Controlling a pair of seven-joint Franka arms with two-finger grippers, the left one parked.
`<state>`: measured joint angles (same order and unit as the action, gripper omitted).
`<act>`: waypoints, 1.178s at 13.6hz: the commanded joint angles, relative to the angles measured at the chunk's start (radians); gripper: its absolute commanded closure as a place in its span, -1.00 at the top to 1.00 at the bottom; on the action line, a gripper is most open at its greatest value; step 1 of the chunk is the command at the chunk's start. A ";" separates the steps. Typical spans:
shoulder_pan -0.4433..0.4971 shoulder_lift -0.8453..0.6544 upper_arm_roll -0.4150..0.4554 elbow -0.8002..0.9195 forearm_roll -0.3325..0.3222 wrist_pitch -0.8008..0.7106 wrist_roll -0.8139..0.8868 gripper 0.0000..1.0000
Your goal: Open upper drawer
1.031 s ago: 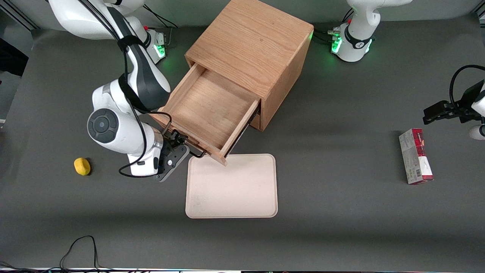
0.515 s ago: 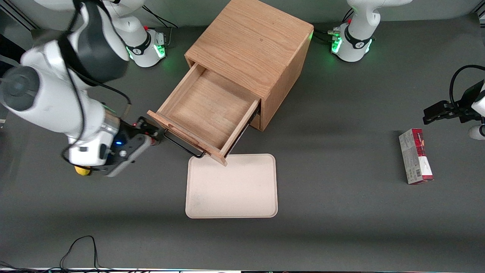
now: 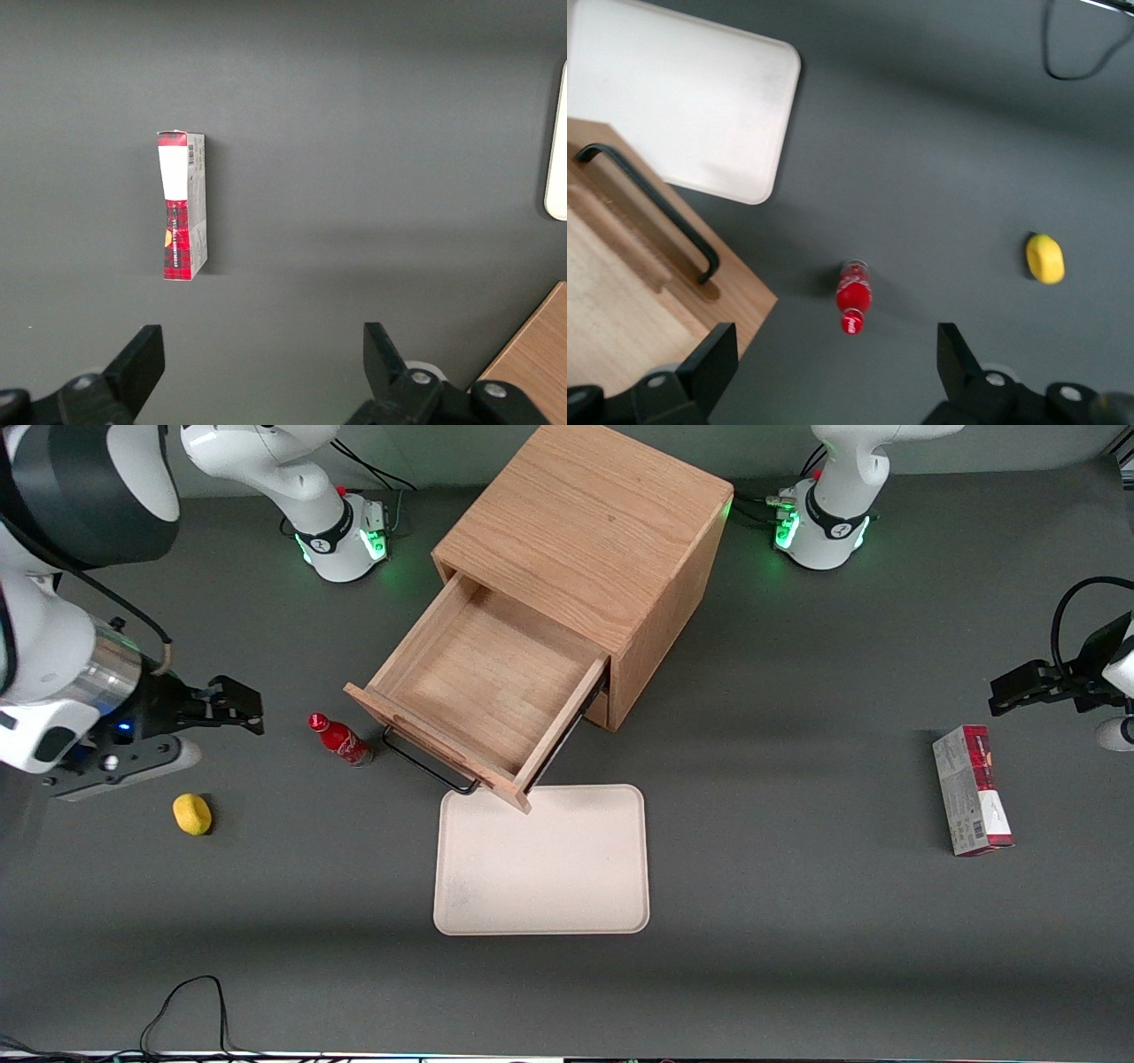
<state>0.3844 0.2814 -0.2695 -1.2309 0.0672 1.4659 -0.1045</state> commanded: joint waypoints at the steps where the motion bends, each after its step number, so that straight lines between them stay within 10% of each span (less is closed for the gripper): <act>1: -0.024 -0.045 -0.034 -0.038 -0.004 0.000 0.029 1.00; 8: -0.363 -0.211 0.229 -0.274 -0.012 0.159 0.026 1.00; 16: -0.363 -0.237 0.237 -0.322 -0.055 0.143 0.112 1.00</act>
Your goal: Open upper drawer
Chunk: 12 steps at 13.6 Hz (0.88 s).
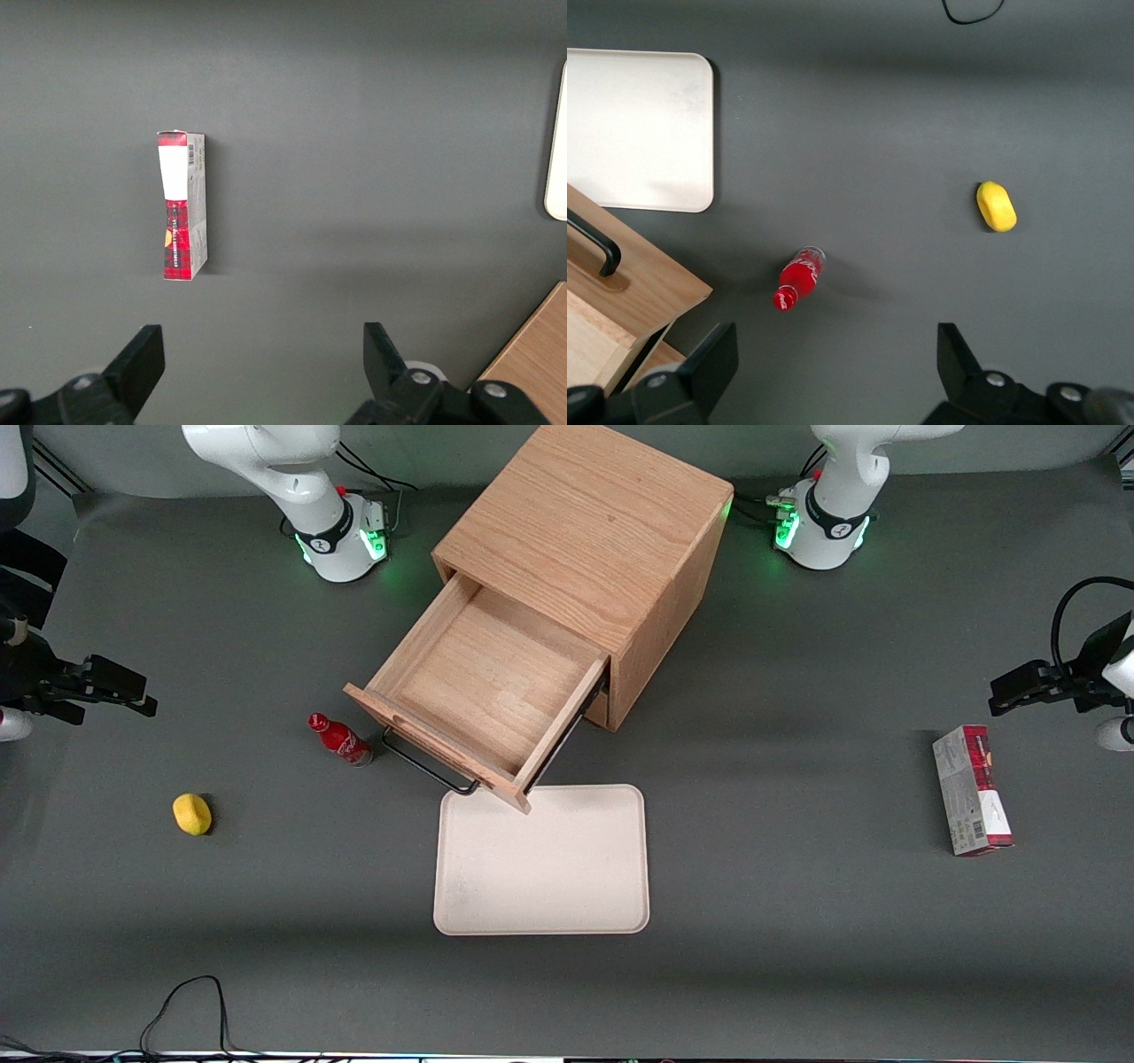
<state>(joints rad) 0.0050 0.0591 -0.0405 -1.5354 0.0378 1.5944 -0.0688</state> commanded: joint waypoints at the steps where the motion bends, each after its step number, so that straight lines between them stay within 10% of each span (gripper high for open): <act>1: 0.016 -0.007 0.010 -0.012 -0.026 0.015 0.083 1.00; 12: 0.015 -0.002 0.005 0.009 -0.058 0.001 0.034 1.00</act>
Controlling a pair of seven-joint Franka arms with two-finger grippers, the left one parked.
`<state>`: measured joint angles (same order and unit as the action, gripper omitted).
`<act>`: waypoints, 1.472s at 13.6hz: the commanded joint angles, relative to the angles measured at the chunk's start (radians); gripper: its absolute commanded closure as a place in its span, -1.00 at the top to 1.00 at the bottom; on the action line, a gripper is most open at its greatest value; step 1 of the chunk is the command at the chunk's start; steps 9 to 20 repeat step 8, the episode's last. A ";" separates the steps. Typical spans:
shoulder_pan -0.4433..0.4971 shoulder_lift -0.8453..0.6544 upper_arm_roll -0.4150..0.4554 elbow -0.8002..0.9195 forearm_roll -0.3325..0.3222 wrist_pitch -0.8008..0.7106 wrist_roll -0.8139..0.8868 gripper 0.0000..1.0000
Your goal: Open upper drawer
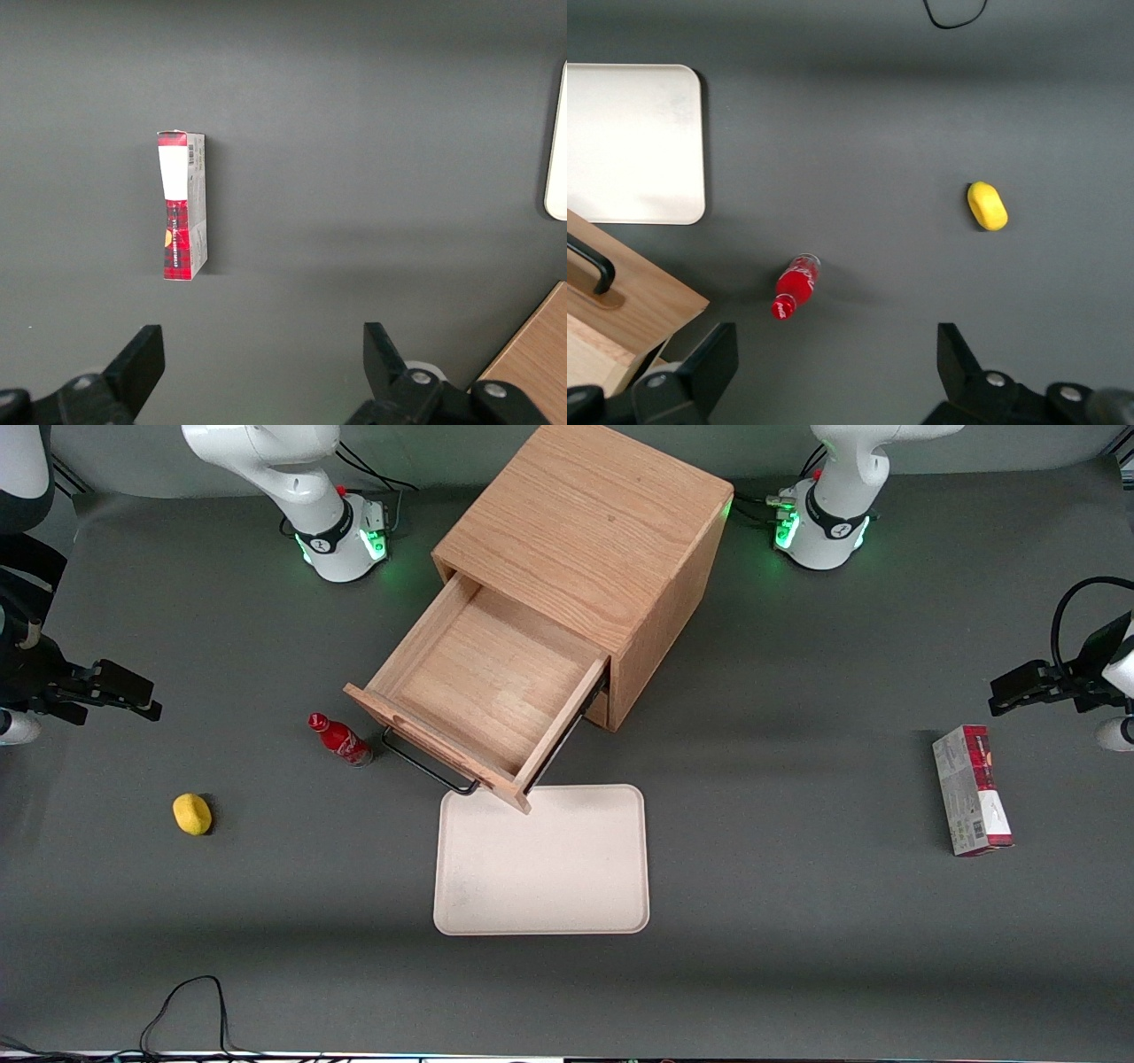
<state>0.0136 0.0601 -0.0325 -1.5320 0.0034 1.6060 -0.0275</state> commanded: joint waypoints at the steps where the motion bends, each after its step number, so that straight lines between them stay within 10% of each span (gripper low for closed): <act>1: 0.006 -0.005 -0.006 0.006 -0.022 -0.015 -0.008 1.00; 20: 0.006 -0.005 -0.007 0.006 -0.016 -0.047 0.026 1.00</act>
